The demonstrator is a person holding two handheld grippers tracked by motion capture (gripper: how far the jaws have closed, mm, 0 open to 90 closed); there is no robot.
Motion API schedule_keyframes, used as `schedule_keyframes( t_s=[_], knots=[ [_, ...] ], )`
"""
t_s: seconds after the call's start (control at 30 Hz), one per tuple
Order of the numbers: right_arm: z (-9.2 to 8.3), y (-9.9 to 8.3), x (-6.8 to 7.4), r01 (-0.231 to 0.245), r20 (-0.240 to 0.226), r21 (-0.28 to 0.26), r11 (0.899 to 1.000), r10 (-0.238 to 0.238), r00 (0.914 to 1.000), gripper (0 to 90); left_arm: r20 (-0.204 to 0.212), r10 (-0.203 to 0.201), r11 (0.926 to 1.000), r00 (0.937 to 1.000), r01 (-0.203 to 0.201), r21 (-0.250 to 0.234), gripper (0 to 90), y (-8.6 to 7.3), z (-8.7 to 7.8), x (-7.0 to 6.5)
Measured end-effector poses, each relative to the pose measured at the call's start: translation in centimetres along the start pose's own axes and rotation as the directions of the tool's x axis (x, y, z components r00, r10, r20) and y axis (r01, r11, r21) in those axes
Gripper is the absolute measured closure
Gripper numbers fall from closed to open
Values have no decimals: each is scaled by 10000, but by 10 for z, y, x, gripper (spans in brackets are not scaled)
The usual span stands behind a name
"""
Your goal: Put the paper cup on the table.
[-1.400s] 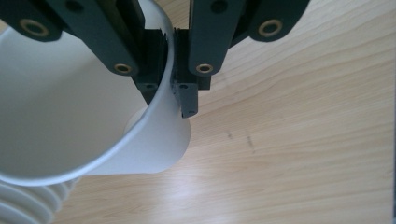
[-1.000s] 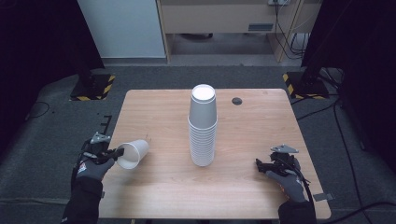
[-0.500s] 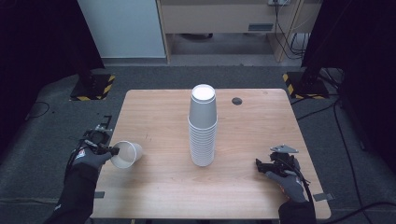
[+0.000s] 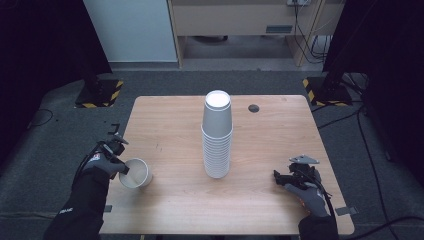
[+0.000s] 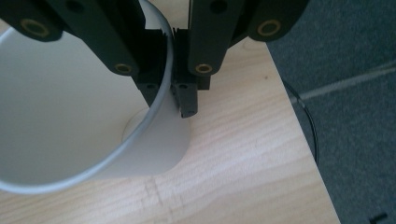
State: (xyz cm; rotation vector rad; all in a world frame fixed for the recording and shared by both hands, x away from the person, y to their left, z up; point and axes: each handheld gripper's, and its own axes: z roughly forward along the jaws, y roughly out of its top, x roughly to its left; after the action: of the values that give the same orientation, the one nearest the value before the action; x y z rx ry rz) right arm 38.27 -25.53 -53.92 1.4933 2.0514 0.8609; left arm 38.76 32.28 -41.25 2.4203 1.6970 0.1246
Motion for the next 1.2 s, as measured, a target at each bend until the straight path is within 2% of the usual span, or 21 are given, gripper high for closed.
schedule_keyframes(
  t_s=[0.2, 0.33, 0.63, 0.73, 0.83, 0.9, 0.93, 1.0, 1.03, 1.1, 1.13, 1.2],
  knots=[
    [0, 0, 0, 27, -21, 1, 10000, -27, 10000, 53, 169, -157, 9993, 9997, 151, 353, 859, 2, 0, 1],
    [0, 0, 0, 56, -15, -6, 10000, -56, 10000, 50, 172, -476, 9979, 9987, 468, 444, 850, 3, 1, 2],
    [0, 0, 0, 50, -14, -2, 10000, -50, 10000, 49, 93, -474, 9989, 9988, 474, -37, 814, 5, 6, 2],
    [0, 0, 0, 11, 2, -11, 10000, -11, 10000, 49, 2, -631, 9971, 9980, 630, -436, 736, 5, 5, 2],
    [0, 0, 0, 41, -29, 10, 10000, -41, 10000, 49, -83, -566, 9966, 9984, 560, -612, 689, 5, 2, 2],
    [0, 0, 0, 33, -17, 7, 10000, -33, 10000, 49, -103, -555, 9927, 9984, 541, -1082, 670, 4, -3, 2],
    [0, 0, 0, 39, -11, 9, 10000, -39, 10000, 49, -92, -592, 9880, 9982, 573, -1435, 583, 3, -5, 1],
    [0, 0, 0, 48, -25, 15, 10000, -48, 10000, 48, -174, -455, 9771, 9988, 409, -2089, 573, 1, -11, 0],
    [0, 0, 0, 31, -26, 13, 10000, -31, 10000, 47, -207, -412, 9693, 9989, 349, -2433, 515, 0, -13, 0],
    [0, 0, 0, 25, -17, 5, 10000, -25, 10000, 47, -211, -361, 9466, 9991, 274, -3212, 527, -5, -18, -2],
    [0, 0, 0, 27, -25, 18, 10000, -27, 10000, 46, -246, -368, 9057, 9990, 229, -4232, 493, -10, -21, -4],
    [0, 0, 0, 23, -21, 19, 10000, -23, 10000, 45, -177, -536, 8388, 9984, 354, -5434, 475, -16, -23, -6]
  ],
)
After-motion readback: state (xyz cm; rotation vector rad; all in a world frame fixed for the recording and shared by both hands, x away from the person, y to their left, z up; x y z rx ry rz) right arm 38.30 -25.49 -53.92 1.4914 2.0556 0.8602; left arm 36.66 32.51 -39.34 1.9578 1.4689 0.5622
